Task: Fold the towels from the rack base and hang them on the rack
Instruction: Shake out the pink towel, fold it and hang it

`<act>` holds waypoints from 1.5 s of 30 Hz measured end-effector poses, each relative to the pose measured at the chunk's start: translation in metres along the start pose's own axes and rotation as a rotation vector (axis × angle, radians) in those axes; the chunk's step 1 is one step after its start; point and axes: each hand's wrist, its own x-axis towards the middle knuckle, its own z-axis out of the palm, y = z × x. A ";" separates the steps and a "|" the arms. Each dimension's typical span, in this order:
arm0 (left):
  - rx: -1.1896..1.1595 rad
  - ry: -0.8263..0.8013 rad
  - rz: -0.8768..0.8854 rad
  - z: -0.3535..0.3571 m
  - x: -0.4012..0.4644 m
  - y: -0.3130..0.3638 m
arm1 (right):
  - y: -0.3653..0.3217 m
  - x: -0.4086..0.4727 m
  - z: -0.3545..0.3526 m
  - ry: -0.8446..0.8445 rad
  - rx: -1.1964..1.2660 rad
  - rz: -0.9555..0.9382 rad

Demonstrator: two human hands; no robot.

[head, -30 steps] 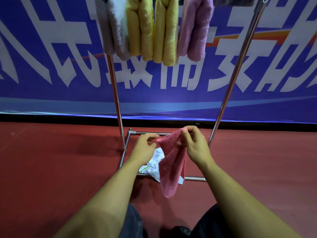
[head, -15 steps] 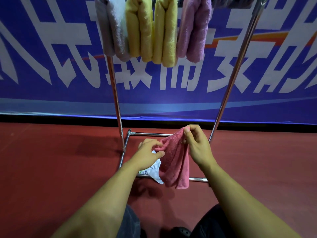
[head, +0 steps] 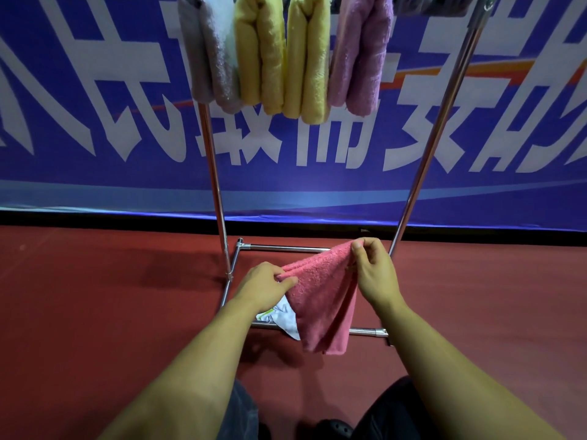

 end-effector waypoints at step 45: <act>0.219 -0.411 0.292 0.004 -0.034 0.058 | 0.024 0.007 -0.009 -0.015 0.137 0.141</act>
